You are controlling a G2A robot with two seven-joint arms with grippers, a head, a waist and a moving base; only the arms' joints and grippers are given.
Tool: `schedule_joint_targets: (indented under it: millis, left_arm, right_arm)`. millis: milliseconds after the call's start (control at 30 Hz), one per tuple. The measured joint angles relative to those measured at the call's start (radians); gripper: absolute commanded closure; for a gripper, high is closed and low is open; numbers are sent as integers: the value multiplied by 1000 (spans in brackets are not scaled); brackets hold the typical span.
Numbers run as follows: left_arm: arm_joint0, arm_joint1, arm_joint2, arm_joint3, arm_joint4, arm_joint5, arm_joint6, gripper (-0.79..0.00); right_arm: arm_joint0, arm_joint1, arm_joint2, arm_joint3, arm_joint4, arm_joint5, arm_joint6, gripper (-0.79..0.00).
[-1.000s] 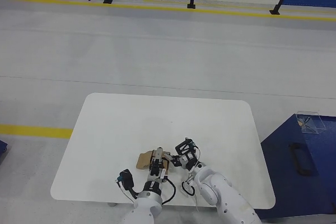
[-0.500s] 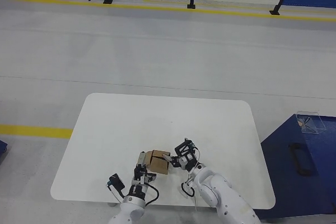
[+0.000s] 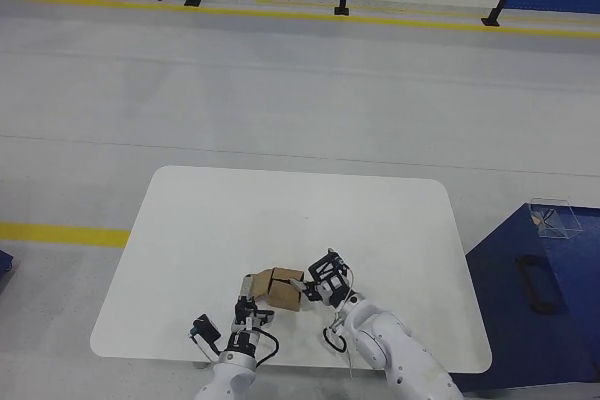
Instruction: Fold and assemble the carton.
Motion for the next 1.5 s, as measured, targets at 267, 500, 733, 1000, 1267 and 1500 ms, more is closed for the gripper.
schedule_joint_targets:
  millis: [267, 500, 733, 1000, 1267, 1500]
  left_arm:
    - [-61, -18, 22, 112, -4, -86, 48, -785]
    - [-91, -30, 21, 183, -23, -144, 79, -785]
    - [-127, -44, 24, 257, -32, -206, 97, -785]
    - [-157, -57, 24, 318, -29, -268, 108, -785]
    - [-166, -68, 1, 332, -77, -380, 103, -785]
    - [-155, -68, -27, 302, -81, -409, 56, -785]
  right_arm:
    - [9, -7, -11, 23, -10, 5, 8, -785]
    - [8, -12, -15, 24, -19, 5, 6, -785]
    - [4, -13, -13, 18, -32, 3, 11, -785]
    - [1, -17, -16, 10, -49, 5, 28, -785]
    - [-1, -20, -19, 10, -66, 4, 41, -785]
    - [-5, -21, -15, 8, -79, 3, 43, -785]
